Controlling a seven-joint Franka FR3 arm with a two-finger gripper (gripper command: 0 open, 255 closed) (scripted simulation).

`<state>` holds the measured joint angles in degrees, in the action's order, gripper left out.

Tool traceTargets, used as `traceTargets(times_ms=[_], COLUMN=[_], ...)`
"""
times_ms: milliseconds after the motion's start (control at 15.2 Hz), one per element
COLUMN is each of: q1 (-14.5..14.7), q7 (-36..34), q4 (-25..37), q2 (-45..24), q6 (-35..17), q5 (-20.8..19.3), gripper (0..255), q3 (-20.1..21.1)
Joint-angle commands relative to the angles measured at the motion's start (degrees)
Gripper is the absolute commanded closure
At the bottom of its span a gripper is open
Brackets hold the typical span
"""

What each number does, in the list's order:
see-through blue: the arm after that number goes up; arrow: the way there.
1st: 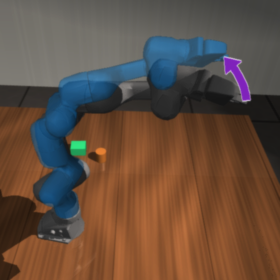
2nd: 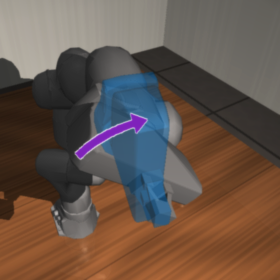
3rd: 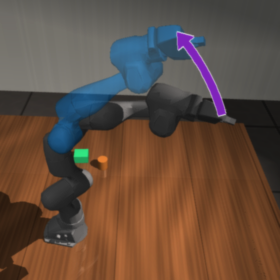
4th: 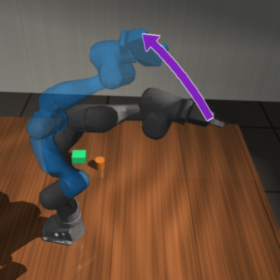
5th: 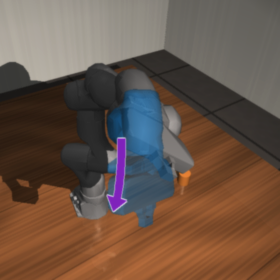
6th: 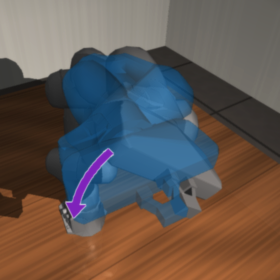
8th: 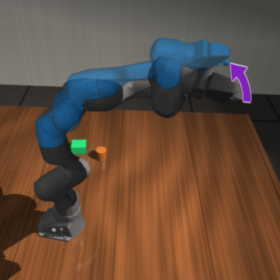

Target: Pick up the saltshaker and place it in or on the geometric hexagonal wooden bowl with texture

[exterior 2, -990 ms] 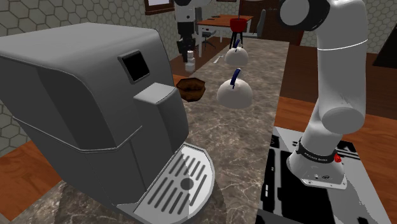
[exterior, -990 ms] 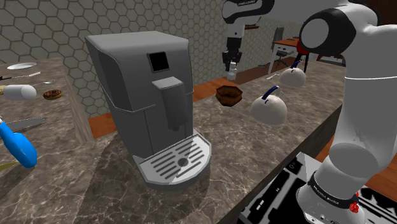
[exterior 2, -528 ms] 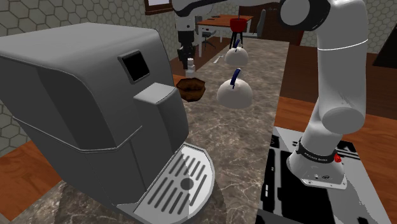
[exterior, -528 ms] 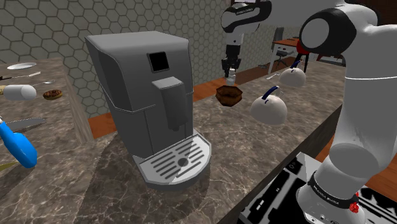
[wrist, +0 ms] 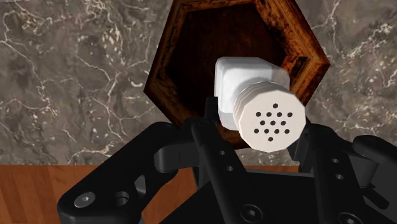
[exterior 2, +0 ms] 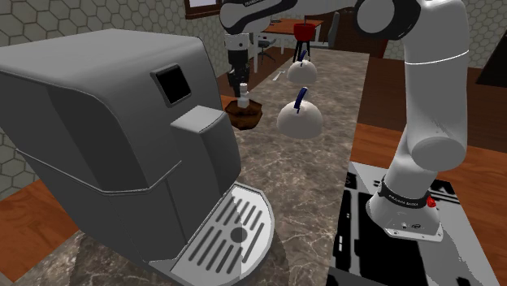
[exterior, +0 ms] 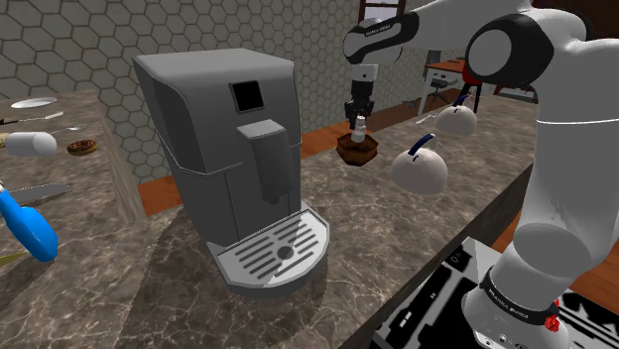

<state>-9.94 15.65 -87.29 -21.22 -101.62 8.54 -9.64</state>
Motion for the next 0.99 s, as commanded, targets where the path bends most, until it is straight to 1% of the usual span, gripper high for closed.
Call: traceTargets(times_ms=[0,264,330,660,924], q1=[0.0,0.0,0.0,0.0,-0.7], q7=[0.0,0.0,0.0,0.0,-0.3], q4=[-0.1,-0.1,-0.1,-0.1,8.1], q2=[0.0,0.0,0.0,0.0,-0.7], q6=[-0.2,-0.2,-0.2,-0.2,7.4], q5=[0.0,0.0,0.0,0.0,-0.1], gripper=[255,255,0,0,0], q3=[0.0,0.0,0.0,0.0,-0.2])
